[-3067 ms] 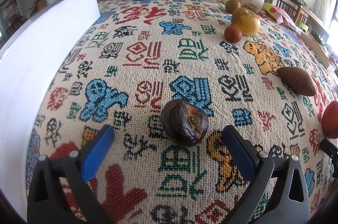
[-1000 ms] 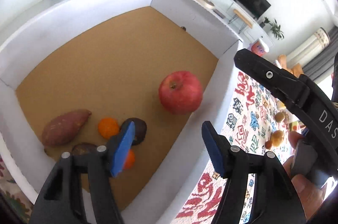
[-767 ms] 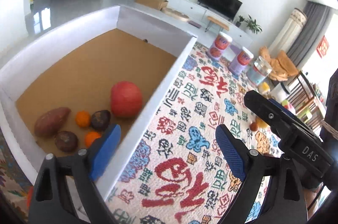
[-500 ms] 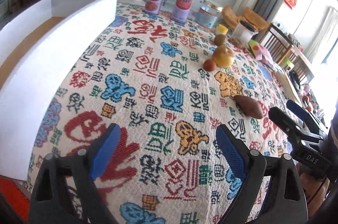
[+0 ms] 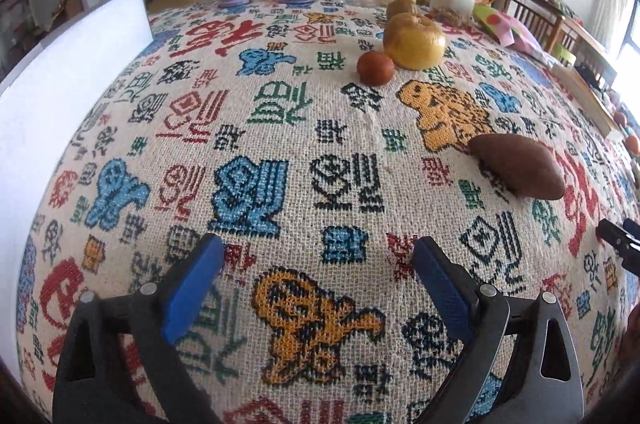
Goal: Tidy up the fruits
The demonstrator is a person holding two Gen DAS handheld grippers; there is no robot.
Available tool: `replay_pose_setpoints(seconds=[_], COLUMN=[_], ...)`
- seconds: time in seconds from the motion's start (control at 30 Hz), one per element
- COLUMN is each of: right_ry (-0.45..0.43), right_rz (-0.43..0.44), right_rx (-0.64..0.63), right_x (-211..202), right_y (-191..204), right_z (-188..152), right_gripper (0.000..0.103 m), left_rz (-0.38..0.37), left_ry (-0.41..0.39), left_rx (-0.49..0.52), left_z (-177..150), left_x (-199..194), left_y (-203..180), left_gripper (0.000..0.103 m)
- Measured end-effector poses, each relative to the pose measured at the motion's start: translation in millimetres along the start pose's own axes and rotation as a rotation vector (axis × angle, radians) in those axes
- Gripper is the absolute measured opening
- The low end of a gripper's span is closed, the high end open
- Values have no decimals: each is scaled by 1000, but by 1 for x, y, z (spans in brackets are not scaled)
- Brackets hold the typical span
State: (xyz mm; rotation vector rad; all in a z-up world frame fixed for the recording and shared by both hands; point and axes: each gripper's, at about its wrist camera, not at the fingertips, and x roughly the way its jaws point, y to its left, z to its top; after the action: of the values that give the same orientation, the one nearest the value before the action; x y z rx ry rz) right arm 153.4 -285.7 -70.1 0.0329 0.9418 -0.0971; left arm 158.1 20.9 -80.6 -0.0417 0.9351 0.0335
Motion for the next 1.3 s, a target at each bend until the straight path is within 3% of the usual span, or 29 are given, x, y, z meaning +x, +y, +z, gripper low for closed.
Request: replay_pose_setpoints(seconds=[0.17, 0.27, 1.3], right_ry=[16, 16, 16], right_rz=[-7, -7, -7], right_rx=[-7, -6, -6], right_x=[7, 6, 6], right_y=[5, 4, 4], right_z=[2, 2, 2], right_gripper=[103, 103, 103], left_rz=[-7, -17, -11], left_ry=[4, 11, 10], left_rx=[85, 38, 41], left_z=[23, 38, 38], left_x=[18, 32, 32], left_y=[-9, -4, -5], left_gripper=[103, 103, 103])
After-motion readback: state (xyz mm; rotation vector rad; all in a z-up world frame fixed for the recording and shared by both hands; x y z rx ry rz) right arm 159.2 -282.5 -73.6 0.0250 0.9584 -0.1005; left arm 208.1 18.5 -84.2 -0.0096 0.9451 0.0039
